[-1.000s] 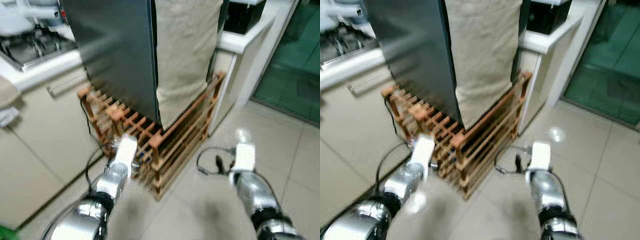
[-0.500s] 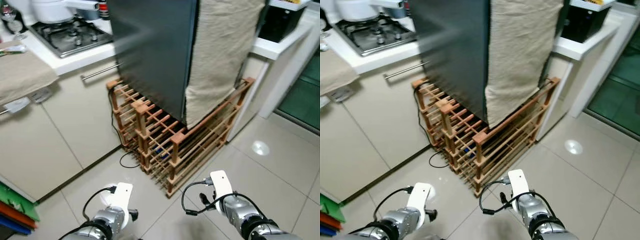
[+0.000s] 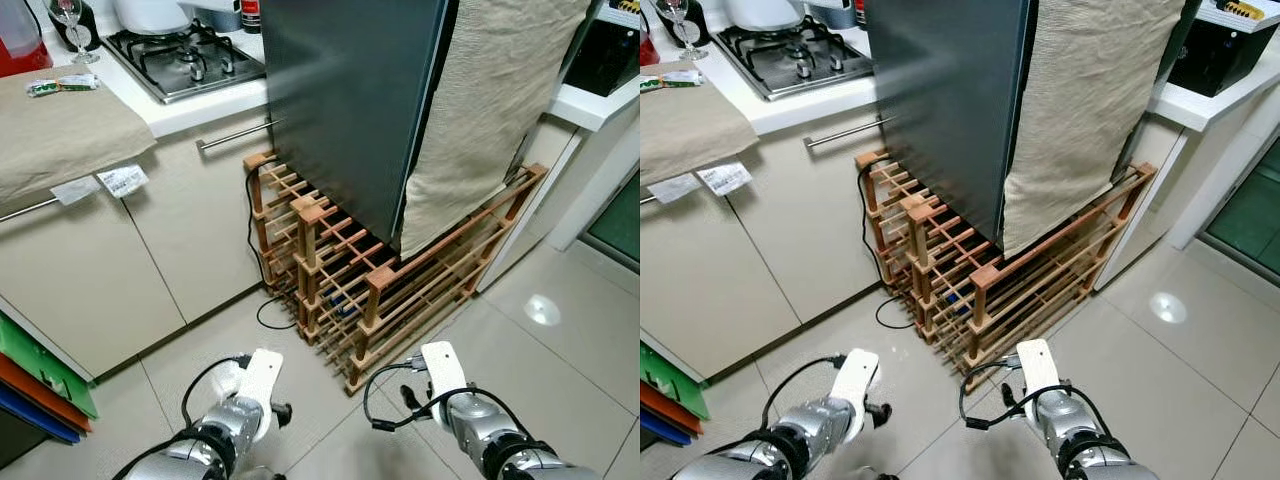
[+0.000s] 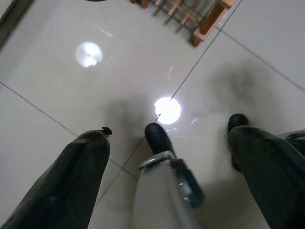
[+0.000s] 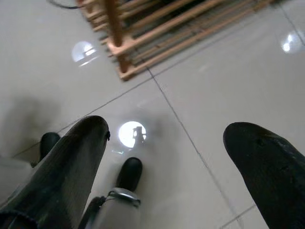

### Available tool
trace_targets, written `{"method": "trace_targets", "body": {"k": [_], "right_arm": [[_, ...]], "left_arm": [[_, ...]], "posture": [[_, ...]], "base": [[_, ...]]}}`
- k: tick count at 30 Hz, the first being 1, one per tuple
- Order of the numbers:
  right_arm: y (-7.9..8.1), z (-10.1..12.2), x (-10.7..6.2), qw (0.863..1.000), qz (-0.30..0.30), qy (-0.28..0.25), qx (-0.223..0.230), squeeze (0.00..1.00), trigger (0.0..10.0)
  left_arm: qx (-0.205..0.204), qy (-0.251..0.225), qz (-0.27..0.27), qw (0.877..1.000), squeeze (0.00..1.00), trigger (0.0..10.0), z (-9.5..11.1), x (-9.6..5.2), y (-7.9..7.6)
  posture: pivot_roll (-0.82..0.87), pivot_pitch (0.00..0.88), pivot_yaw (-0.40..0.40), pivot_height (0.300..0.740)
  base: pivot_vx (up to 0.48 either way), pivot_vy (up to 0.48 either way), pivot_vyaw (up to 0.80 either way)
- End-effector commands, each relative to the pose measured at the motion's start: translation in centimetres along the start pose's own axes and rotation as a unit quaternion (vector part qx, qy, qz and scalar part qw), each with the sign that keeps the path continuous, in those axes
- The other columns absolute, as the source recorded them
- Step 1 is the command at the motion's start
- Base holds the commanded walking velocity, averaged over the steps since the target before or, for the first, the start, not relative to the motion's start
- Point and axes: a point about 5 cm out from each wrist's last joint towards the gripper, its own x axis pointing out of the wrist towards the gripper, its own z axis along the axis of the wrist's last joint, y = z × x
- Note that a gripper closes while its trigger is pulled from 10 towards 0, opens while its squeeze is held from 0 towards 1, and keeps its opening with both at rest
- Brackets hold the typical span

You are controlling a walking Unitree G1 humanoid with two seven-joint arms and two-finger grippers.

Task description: Restocking fridge

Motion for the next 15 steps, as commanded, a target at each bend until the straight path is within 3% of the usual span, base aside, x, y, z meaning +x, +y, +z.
{"method": "trace_targets", "body": {"k": [1, 6, 10, 15], "right_arm": [[-0.3, -2.1, -0.2, 0.998, -0.003, 0.046, 0.047, 0.55, 10.0], [-0.6, -4.4, -0.4, 0.995, -0.012, 0.081, 0.065, 0.53, 10.0], [-0.2, -4.7, -0.5, 0.993, -0.002, 0.082, 0.08, 0.49, 10.0], [-0.1, -4.9, -0.5, 0.993, 0.005, 0.08, 0.088, 0.49, 10.0]], "left_arm": [[-0.001, -0.002, 0.004, 1.0, 0.0, 10.0, 0.3, -0.1, 0.6], [-0.012, 0.031, 0.002, 0.999, 0.0, 10.0, -0.7, -0.3, 2.5], [-0.035, 0.044, -0.003, 0.998, 0.0, 10.0, -1.3, -0.5, 3.3], [-0.024, 0.051, -0.004, 0.998, 0.0, 10.0, -1.8, -0.6, 4.2]], "posture": [[-0.11, 0.0, 0.024, 0.74], [-0.12, 0.0, 0.039, 0.74], [-0.14, 0.0, 0.058, 0.74], [-0.15, 0.0, 0.067, 0.74]], "base": [[0.0, 0.0, 0.0], [0.0, 0.0, 0.0], [0.0, 0.0, 0.0], [0.0, 0.0, 0.0]]}}
